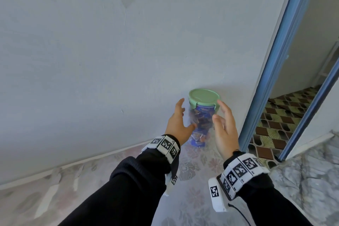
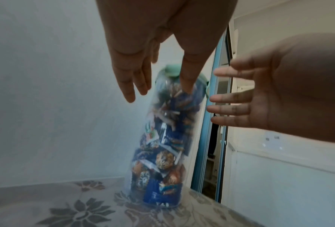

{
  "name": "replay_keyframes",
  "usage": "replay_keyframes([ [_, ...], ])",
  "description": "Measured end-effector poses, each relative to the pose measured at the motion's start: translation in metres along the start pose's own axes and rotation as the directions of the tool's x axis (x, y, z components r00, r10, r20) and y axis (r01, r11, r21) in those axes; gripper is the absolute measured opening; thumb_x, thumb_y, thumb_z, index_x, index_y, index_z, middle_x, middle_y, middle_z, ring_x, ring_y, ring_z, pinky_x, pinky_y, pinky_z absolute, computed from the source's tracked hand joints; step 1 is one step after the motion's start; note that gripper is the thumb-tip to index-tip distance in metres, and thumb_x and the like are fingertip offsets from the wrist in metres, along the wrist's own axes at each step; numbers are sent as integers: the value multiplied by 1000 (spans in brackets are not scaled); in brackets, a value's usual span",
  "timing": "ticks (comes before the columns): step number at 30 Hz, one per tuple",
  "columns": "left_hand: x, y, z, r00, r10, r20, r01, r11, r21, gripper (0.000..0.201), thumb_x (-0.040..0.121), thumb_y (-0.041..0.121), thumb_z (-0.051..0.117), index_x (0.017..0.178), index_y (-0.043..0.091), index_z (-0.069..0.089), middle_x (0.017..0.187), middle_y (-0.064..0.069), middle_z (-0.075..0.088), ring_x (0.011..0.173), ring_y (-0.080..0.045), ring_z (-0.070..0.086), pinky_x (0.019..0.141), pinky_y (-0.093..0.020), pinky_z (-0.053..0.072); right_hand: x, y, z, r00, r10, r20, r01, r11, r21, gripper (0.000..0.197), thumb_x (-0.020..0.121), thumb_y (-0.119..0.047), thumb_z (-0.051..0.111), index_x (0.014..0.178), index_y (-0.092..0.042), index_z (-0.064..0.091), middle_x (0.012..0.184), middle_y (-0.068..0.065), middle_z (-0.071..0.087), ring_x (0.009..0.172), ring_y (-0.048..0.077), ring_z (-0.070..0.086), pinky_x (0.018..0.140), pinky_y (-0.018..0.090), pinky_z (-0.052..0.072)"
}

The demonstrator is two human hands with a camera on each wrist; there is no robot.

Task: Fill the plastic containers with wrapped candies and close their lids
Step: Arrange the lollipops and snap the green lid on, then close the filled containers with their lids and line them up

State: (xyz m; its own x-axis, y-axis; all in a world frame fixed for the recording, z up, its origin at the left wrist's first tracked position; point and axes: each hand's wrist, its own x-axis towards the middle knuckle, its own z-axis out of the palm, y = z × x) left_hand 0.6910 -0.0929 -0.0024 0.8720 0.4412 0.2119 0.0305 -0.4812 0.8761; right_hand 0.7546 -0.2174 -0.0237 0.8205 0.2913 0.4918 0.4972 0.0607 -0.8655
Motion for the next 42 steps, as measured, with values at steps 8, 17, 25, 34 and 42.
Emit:
replay_keyframes([
  [8, -109, 5, -73, 946, -27, -324, -6, 995, -100, 28, 81, 12, 70, 102, 21, 54, 74, 7, 58, 65, 3, 55, 62, -10, 43, -70, -60, 46, 999, -25, 31, 16, 959, 283, 12, 82, -20, 48, 79, -15, 58, 64, -4, 59, 54, 6, 52, 51, 18, 44],
  [17, -289, -8, -184, 692, -63, -720, 43, 998, -46, 27, 74, 3, 73, 83, 21, 57, 62, 8, 46, 53, -3, 44, 53, -12, 37, -183, -133, 174, 878, -117, 465, -131, 875, 467, 18, 85, -20, 51, 74, -7, 55, 59, 4, 54, 47, 14, 47, 45, 21, 39],
  [25, -416, -43, -270, 147, -8, -989, 365, 930, 47, 51, 68, 1, 78, 99, 26, 47, 96, 0, 49, 82, -16, 50, 73, -21, 45, -277, -186, 303, 686, -176, 706, -291, 823, 488, 7, 85, -18, 56, 80, -14, 56, 64, 1, 55, 53, 14, 49, 48, 26, 41],
  [34, -478, -87, -340, 110, -168, -980, 362, 925, -118, 112, 59, 24, 84, 137, 41, 5, 147, -9, 26, 134, -23, 32, 110, -43, 30, -348, -242, 383, 363, -342, 867, -262, 855, 447, 32, 88, -30, 61, 117, -41, 49, 109, -15, 59, 97, -10, 55, 82, 9, 44],
  [42, -486, -94, -360, 192, -116, -975, 356, 934, -41, 89, 68, 2, 80, 133, 27, 25, 121, -1, 55, 105, -13, 57, 82, -19, 45, -368, -250, 400, 379, -326, 866, -308, 838, 451, 41, 84, -44, 60, 121, -50, 44, 125, -7, 59, 113, 4, 56, 96, 29, 48],
])
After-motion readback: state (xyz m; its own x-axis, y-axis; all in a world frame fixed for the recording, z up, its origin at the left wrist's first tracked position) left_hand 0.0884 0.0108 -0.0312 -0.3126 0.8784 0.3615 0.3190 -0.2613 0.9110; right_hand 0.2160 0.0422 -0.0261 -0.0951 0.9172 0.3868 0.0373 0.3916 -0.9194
